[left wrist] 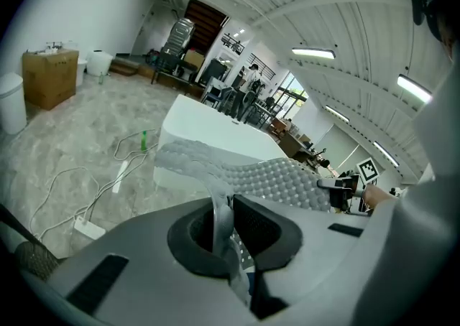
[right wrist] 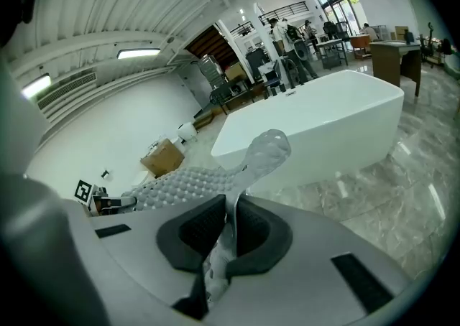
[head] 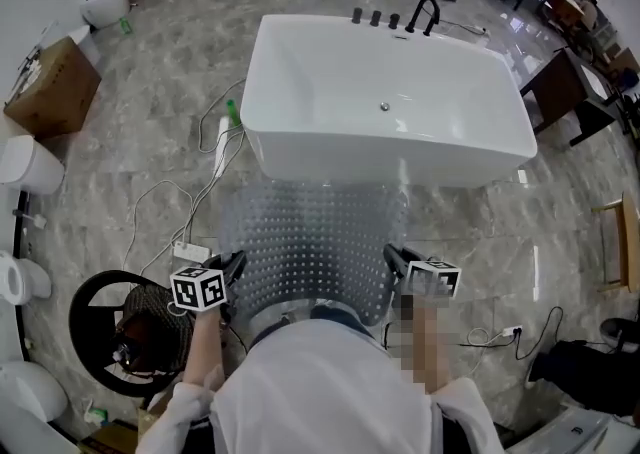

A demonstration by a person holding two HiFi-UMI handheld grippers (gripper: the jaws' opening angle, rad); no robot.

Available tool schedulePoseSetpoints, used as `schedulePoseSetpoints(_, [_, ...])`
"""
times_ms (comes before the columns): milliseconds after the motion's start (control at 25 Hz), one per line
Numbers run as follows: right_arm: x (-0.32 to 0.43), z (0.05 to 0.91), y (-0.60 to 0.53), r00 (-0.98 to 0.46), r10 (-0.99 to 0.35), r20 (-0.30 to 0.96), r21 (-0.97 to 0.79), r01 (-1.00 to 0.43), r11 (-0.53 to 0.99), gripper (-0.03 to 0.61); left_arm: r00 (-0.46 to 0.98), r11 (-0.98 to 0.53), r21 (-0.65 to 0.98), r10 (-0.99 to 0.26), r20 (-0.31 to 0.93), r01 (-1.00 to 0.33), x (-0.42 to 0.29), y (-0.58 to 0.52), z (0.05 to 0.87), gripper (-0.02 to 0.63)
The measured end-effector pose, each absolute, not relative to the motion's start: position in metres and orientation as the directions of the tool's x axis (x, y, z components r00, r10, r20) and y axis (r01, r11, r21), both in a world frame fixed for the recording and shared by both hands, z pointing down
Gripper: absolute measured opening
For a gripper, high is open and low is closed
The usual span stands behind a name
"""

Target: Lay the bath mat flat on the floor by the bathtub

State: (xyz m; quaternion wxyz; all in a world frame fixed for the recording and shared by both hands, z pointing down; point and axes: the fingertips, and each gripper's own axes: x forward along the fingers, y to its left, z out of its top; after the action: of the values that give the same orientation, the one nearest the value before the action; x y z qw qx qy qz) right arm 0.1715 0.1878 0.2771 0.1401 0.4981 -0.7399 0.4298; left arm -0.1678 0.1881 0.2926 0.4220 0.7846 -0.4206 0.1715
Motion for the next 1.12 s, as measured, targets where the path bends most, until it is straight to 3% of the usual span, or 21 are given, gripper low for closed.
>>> schedulePoseSetpoints(640, [0.173,0.301,0.113,-0.522,-0.551,0.651,-0.518,-0.836,0.179,0.040,0.519,-0.223,0.480,-0.531,0.670,-0.848,-0.161,0.129,0.312,0.040])
schedulePoseSetpoints(1120, [0.137,0.304,0.084,-0.443,-0.599,0.667,-0.497,-0.864,0.086,0.040,0.561,-0.270,0.496,-0.499,0.661,-0.825,-0.192,0.075,0.328,0.040])
